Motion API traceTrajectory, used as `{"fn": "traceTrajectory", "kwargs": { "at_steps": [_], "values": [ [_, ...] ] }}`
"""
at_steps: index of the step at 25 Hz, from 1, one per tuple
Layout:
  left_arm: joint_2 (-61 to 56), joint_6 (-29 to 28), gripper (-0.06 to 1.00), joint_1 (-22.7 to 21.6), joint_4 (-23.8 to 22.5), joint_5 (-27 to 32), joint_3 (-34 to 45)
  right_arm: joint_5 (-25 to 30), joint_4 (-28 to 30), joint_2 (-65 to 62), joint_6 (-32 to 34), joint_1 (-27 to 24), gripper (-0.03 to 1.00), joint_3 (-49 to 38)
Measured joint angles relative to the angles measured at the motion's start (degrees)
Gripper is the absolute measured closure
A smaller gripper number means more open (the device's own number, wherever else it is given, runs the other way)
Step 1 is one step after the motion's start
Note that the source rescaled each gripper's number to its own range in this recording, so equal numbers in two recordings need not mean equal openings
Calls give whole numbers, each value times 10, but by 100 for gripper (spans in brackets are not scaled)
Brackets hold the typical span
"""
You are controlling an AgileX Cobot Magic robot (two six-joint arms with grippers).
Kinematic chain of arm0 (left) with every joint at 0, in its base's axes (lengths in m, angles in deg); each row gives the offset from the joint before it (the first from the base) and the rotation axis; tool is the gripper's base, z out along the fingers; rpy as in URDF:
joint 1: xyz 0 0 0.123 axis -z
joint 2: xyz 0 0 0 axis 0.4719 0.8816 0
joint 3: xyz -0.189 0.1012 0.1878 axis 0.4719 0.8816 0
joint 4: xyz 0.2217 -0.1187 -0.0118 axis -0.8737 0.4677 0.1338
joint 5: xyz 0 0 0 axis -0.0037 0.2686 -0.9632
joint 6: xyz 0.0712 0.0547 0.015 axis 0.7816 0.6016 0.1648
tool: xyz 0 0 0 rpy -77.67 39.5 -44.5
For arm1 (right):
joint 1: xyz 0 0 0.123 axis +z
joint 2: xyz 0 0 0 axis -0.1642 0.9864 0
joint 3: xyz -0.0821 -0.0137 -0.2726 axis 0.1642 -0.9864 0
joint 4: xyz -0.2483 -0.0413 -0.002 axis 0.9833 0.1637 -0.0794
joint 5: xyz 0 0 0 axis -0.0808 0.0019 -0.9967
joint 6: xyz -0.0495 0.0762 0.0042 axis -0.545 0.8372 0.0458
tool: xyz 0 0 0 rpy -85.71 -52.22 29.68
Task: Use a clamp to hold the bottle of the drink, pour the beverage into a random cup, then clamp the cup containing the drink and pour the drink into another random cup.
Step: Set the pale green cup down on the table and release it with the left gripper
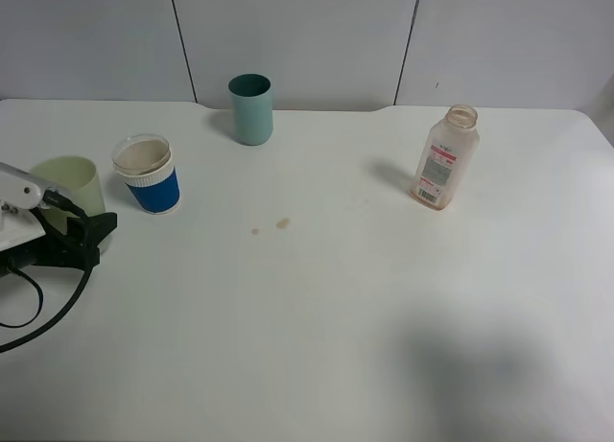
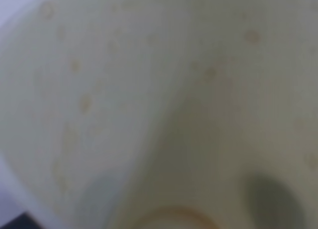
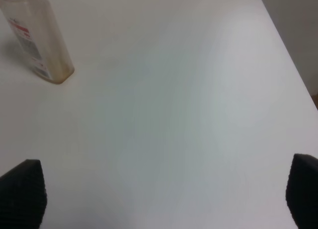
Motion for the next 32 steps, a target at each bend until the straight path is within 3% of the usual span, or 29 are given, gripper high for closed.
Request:
{"fn": "traceTrajectory", "kwargs": {
  "at_steps": [7,11,21,32],
  "values": [
    [0,-4,94,1,-67,0,0,0,0,0,0,0,3,0],
    [0,-6,94,42,-77,0,0,0,0,0,0,0,3,0],
    [0,16,94,200,43,0,-2,0,0,0,0,0,3,0],
    [4,16,94,224,64,0,-46,0,0,0,0,0,3,0]
  ]
}}
